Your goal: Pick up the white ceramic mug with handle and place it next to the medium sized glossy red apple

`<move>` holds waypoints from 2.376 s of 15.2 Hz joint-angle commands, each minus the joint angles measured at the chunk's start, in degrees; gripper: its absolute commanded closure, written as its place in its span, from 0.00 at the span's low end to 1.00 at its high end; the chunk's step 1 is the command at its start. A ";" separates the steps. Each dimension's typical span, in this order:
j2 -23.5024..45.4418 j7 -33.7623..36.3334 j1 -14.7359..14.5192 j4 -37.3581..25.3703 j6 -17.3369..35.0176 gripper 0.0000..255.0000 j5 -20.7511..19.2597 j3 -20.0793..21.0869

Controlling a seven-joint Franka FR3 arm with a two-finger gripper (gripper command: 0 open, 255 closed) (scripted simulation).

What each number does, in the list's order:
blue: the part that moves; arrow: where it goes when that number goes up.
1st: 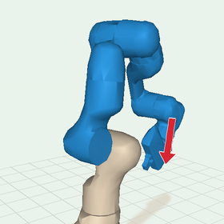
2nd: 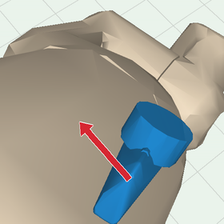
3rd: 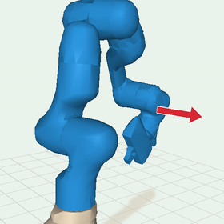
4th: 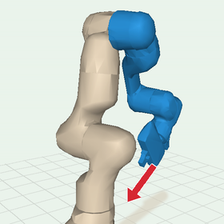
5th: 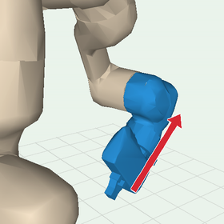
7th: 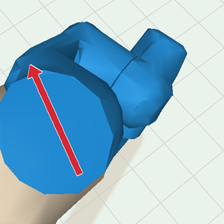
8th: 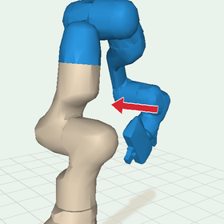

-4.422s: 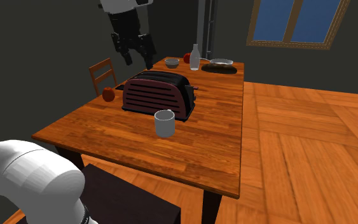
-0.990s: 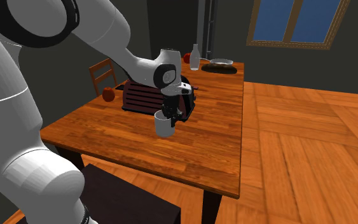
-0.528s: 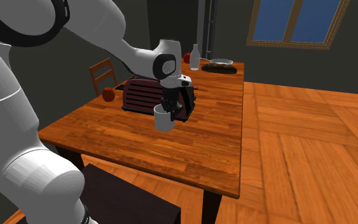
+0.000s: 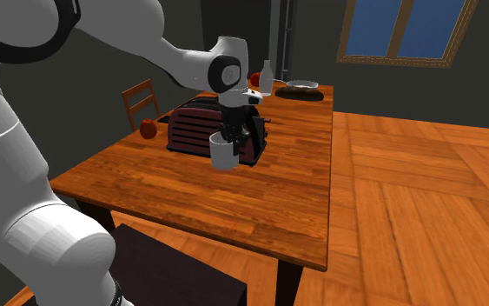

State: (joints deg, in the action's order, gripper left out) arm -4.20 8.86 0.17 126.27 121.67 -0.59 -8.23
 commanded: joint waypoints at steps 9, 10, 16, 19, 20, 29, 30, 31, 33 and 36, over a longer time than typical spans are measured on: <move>-2.62 0.41 -0.09 -5.17 -7.78 1.00 -0.34 0.21; -2.82 0.43 -0.10 -5.75 -8.54 1.00 -0.36 0.22; -3.71 0.51 -0.13 -9.45 -13.13 1.00 -0.45 0.30; -4.14 1.92 -0.75 -9.88 -14.00 1.00 -0.37 1.12; -4.40 3.30 -1.37 -9.60 -13.98 1.00 -0.27 1.93; -4.06 15.65 -6.89 -9.91 -13.98 1.00 0.97 9.22; -3.74 17.02 -7.50 -10.27 -14.00 1.00 1.09 10.01; -3.36 18.38 -8.11 -10.70 -14.04 1.00 1.19 10.81; -2.44 21.10 -9.34 -11.74 -14.13 1.00 1.36 12.36; -0.63 25.19 -11.15 -13.79 -14.36 1.00 1.45 14.65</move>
State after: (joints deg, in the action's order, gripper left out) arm -5.73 32.94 -10.53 113.35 107.26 0.88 5.84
